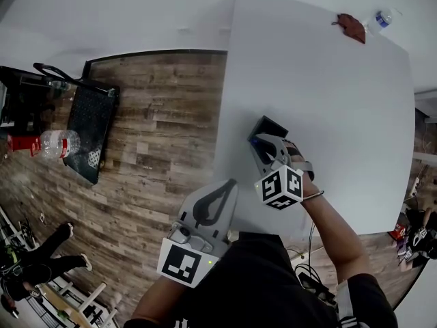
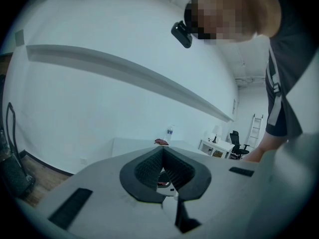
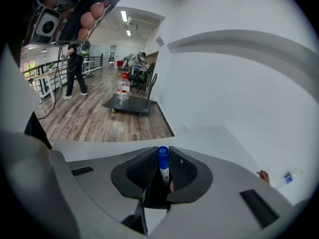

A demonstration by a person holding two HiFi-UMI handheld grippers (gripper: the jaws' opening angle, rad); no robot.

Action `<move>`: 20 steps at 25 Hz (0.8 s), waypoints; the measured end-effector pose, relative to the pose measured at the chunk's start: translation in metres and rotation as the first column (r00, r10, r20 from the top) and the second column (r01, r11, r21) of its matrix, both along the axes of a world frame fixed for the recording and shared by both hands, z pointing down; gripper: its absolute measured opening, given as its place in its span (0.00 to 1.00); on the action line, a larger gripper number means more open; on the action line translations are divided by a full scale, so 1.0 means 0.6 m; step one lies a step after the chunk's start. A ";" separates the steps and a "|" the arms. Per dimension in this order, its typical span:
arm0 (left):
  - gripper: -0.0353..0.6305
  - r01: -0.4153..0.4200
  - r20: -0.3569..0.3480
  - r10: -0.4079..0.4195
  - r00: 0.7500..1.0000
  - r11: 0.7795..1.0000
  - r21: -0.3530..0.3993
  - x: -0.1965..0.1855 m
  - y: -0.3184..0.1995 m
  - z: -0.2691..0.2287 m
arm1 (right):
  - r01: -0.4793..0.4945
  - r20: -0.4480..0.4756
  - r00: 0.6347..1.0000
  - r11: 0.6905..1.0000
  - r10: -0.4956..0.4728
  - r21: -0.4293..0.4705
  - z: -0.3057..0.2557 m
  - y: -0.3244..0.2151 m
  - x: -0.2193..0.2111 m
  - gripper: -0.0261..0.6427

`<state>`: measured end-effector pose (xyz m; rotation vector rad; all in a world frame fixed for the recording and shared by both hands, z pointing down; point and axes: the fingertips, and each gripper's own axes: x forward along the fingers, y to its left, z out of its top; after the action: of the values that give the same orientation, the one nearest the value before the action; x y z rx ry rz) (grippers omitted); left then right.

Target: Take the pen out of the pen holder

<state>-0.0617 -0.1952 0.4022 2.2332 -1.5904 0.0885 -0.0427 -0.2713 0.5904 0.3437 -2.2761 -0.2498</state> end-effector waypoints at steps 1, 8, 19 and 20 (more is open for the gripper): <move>0.06 -0.003 0.001 0.003 1.000 1.000 0.006 0.000 0.001 -0.003 | -0.004 0.001 1.000 1.000 0.004 0.006 -0.007 0.000 0.001 0.15; 0.06 -0.025 0.003 0.025 1.000 0.998 0.057 0.011 0.004 -0.030 | -0.046 0.037 0.998 0.998 0.045 0.035 -0.078 -0.003 0.014 0.15; 0.06 -0.057 0.007 0.057 0.998 0.993 0.106 0.014 0.024 -0.065 | -0.109 0.081 0.991 0.991 0.103 0.079 -0.194 0.025 0.028 0.14; 0.06 -0.063 0.008 0.063 0.998 0.992 0.111 0.014 0.028 -0.067 | -0.118 0.084 0.990 0.990 0.111 0.082 -0.203 0.030 0.029 0.14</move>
<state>-0.0530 -0.1785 0.3619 2.3699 -1.5629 0.0223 -0.0254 -0.2533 0.4688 0.5365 -2.3186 -0.2804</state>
